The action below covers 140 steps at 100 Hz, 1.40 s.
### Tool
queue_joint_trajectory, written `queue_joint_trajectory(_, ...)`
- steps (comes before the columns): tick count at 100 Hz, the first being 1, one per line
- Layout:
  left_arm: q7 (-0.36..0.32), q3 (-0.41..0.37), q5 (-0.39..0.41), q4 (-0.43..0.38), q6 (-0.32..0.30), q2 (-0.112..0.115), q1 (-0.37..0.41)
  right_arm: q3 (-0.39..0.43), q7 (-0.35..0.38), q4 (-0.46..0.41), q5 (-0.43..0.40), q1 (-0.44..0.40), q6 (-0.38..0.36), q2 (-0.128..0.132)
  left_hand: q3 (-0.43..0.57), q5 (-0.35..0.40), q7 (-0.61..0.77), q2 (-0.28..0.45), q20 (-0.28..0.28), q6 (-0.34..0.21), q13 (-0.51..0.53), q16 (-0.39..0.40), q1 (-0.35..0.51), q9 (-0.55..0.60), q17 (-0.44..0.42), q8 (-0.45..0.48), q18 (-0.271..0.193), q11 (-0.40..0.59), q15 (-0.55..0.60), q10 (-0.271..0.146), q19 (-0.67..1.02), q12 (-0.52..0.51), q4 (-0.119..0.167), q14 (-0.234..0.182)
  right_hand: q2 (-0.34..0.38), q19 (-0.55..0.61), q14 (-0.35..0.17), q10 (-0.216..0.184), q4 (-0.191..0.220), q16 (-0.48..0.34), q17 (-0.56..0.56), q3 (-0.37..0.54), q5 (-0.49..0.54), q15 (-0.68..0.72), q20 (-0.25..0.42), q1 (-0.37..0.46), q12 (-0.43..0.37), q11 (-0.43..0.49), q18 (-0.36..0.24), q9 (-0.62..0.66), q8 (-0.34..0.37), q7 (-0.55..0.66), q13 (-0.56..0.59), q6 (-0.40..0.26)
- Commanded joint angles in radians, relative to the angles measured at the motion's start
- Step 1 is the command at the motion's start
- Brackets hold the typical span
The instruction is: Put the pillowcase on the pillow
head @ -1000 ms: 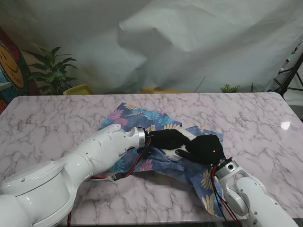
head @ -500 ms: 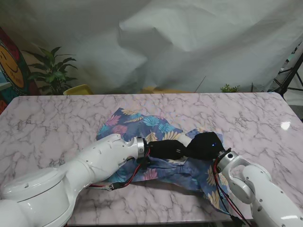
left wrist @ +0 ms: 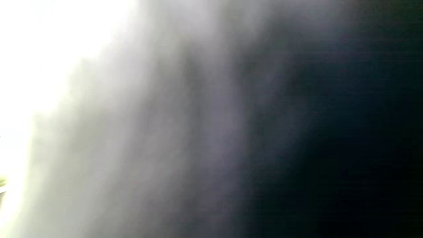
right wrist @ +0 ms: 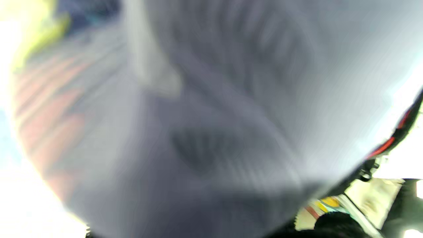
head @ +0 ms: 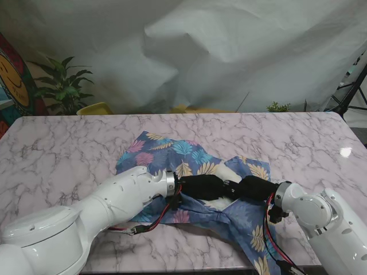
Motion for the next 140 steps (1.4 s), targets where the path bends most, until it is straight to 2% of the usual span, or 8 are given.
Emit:
queue_joint_trajectory(1, -0.031, 0.010, 0.020, 0.027, -0.014, 0.016, 0.019, 0.006, 0.030, 0.030, -0.038, 0.009, 0.022, 0.029, -0.033, 0.058, 0.088, -0.035, 0.036, -0.004, 0.077, 0.045, 0.002, 0.067, 0.010, 0.037, -0.043, 0.066, 0.068, 0.078, 0.073, 0.038, -0.038, 0.102, 0.078, -0.029, 0.026, 0.067, -0.007, -0.035, -0.005, -0.037, 0.030, -0.047, -0.050, -0.055, -0.021, -0.041, 0.058, 0.054, -0.036, 0.002, 0.023, 0.006)
queue_joint_trajectory(18, -0.020, 0.015, 0.024, 0.024, -0.014, 0.017, 0.019, -0.010, 0.137, -0.030, -0.276, 0.024, 0.063, 0.052, -0.036, 0.056, 0.089, -0.035, 0.036, -0.006, 0.077, 0.045, 0.004, 0.067, 0.009, 0.038, -0.043, 0.067, 0.069, 0.078, 0.073, 0.038, -0.037, 0.100, 0.111, 0.002, -0.024, 0.045, 0.005, -0.027, 0.006, -0.047, 0.026, -0.018, -0.090, -0.089, -0.016, -0.013, -0.012, 0.054, -0.049, 0.012, 0.025, -0.034)
queue_joint_trajectory(47, -0.015, 0.028, 0.016, 0.014, -0.014, 0.020, 0.021, -0.007, 0.053, -0.179, -0.701, -0.027, 0.076, 0.028, -0.040, 0.054, 0.091, -0.034, 0.035, -0.006, 0.076, 0.045, 0.008, 0.066, 0.009, 0.038, -0.042, 0.067, 0.069, 0.077, 0.073, 0.039, -0.037, 0.101, 0.150, 0.085, -0.082, 0.024, 0.001, 0.020, 0.025, -0.063, 0.022, 0.084, -0.061, -0.105, 0.024, 0.071, -0.079, 0.053, -0.030, 0.047, 0.026, -0.080)
queue_joint_trajectory(63, -0.017, 0.029, 0.008, 0.008, -0.015, 0.022, 0.025, 0.014, -0.297, -0.153, -0.812, -0.057, 0.015, 0.016, -0.042, 0.055, 0.092, -0.035, 0.034, -0.008, 0.077, 0.045, 0.010, 0.066, 0.009, 0.038, -0.040, 0.067, 0.068, 0.076, 0.073, 0.039, -0.038, 0.100, 0.072, 0.428, -0.283, -0.026, 0.032, 0.388, 0.099, -0.001, 0.050, 0.432, 0.278, -0.070, 0.287, 0.546, -0.250, 0.043, 0.338, 0.348, 0.028, -0.146)
queue_joint_trajectory(83, -0.018, 0.036, 0.003, 0.001, -0.015, 0.024, 0.027, 0.001, -0.634, -0.118, -0.925, -0.071, 0.115, 0.008, -0.046, 0.053, 0.092, -0.033, 0.034, -0.008, 0.078, 0.045, 0.012, 0.066, 0.008, 0.038, -0.039, 0.067, 0.068, 0.076, 0.072, 0.039, -0.038, 0.101, 0.011, 0.471, -0.283, -0.090, 0.058, 0.491, 0.108, 0.056, 0.055, 0.444, 0.362, -0.050, 0.370, 0.605, -0.230, 0.040, 0.448, 0.433, 0.028, -0.157)
queue_joint_trajectory(106, 0.024, 0.020, 0.065, 0.035, -0.013, 0.004, 0.027, -0.027, -0.834, -0.080, -0.766, -0.067, 0.096, -0.022, -0.101, -0.002, 0.055, 0.026, 0.007, 0.003, 0.020, 0.034, 0.022, -0.004, -0.006, 0.022, -0.024, 0.050, 0.042, 0.068, 0.017, 0.031, 0.005, 0.092, -0.019, 0.471, -0.280, -0.089, 0.075, 0.496, 0.108, 0.094, 0.056, 0.442, 0.373, -0.051, 0.382, 0.599, -0.229, 0.041, 0.461, 0.435, 0.028, -0.157)
queue_joint_trajectory(117, 0.055, -0.042, 0.161, 0.078, -0.010, -0.024, 0.030, -0.039, -0.801, -0.089, -0.643, -0.072, 0.001, -0.039, -0.177, -0.089, 0.017, 0.058, -0.061, 0.014, -0.065, 0.026, 0.044, -0.108, 0.002, 0.006, -0.013, 0.038, 0.015, 0.060, -0.129, 0.030, 0.037, 0.083, -0.025, 0.471, -0.277, -0.083, 0.074, 0.491, 0.105, 0.103, 0.057, 0.439, 0.361, -0.056, 0.379, 0.596, -0.220, 0.041, 0.459, 0.427, 0.029, -0.149)
queue_joint_trajectory(140, 0.207, -0.051, 0.288, -0.016, 0.125, 0.013, 0.024, -0.061, -0.664, -0.099, -0.424, -0.070, -0.180, -0.054, -0.508, -0.219, -0.060, 0.150, -0.062, 0.031, -0.192, 0.016, 0.172, -0.264, -0.007, 0.002, -0.003, 0.015, -0.021, 0.044, -0.342, 0.024, 0.073, 0.065, -0.032, 0.458, -0.274, -0.071, 0.065, 0.478, 0.102, 0.110, 0.058, 0.437, 0.342, -0.058, 0.369, 0.593, -0.211, 0.042, 0.454, 0.420, 0.029, -0.143)
